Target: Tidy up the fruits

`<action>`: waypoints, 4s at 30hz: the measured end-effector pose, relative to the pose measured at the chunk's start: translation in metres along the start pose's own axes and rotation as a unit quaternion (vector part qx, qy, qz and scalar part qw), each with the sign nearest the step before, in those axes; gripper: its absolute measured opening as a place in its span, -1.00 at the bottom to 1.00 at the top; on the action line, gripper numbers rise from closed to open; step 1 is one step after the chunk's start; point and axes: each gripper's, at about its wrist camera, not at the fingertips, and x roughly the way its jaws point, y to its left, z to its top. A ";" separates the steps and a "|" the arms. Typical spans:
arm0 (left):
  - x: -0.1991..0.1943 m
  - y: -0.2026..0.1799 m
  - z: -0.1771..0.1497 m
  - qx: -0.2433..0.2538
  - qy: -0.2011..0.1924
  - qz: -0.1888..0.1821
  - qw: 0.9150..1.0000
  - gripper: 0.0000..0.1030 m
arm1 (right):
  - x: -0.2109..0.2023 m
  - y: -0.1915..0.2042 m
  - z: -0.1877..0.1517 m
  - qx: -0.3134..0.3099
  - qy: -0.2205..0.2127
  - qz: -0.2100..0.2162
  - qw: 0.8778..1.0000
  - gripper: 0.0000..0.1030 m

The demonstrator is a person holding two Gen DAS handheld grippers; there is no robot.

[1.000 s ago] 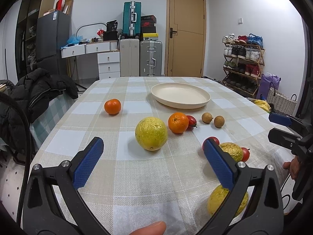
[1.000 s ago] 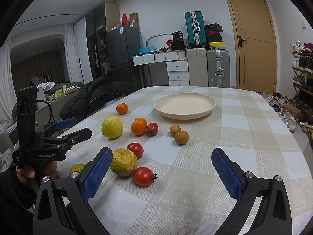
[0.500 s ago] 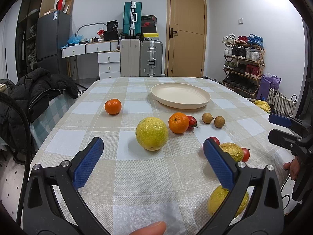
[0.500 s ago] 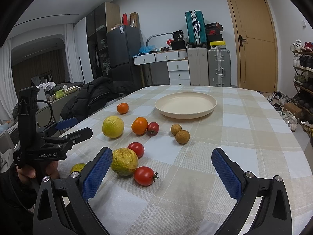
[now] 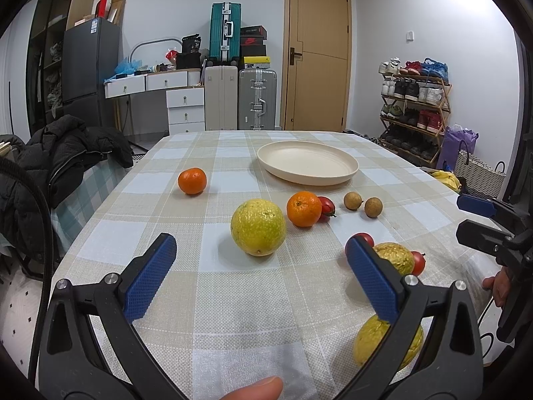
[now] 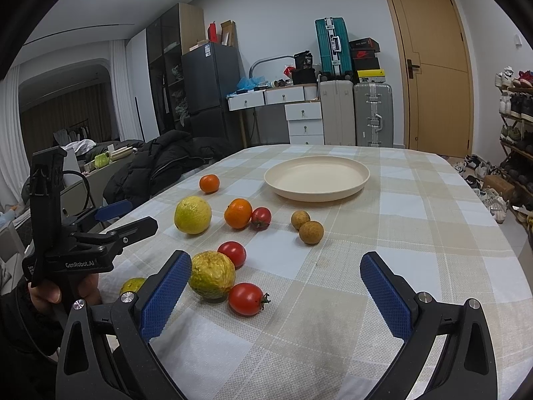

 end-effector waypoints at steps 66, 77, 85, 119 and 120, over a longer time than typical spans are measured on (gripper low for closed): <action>-0.019 -0.027 -0.002 0.021 0.009 -0.029 0.999 0.98 | 0.011 0.003 0.001 -0.001 0.036 -0.047 0.998 1.00; -0.018 -0.038 -0.015 0.039 0.063 -0.075 0.994 0.98 | 0.036 0.003 -0.011 -0.004 0.123 -0.042 0.992 1.00; -0.016 -0.044 -0.020 0.053 0.077 -0.106 0.990 0.98 | 0.046 0.010 -0.018 -0.014 0.153 -0.021 0.988 0.62; -0.004 -0.057 -0.031 0.096 0.112 -0.144 0.978 -0.10 | 0.049 0.021 -0.020 -0.033 0.145 0.006 0.989 -0.37; -0.004 -0.055 -0.029 0.092 0.110 -0.144 0.979 -0.10 | 0.048 0.020 -0.019 -0.030 0.141 0.008 0.989 -0.37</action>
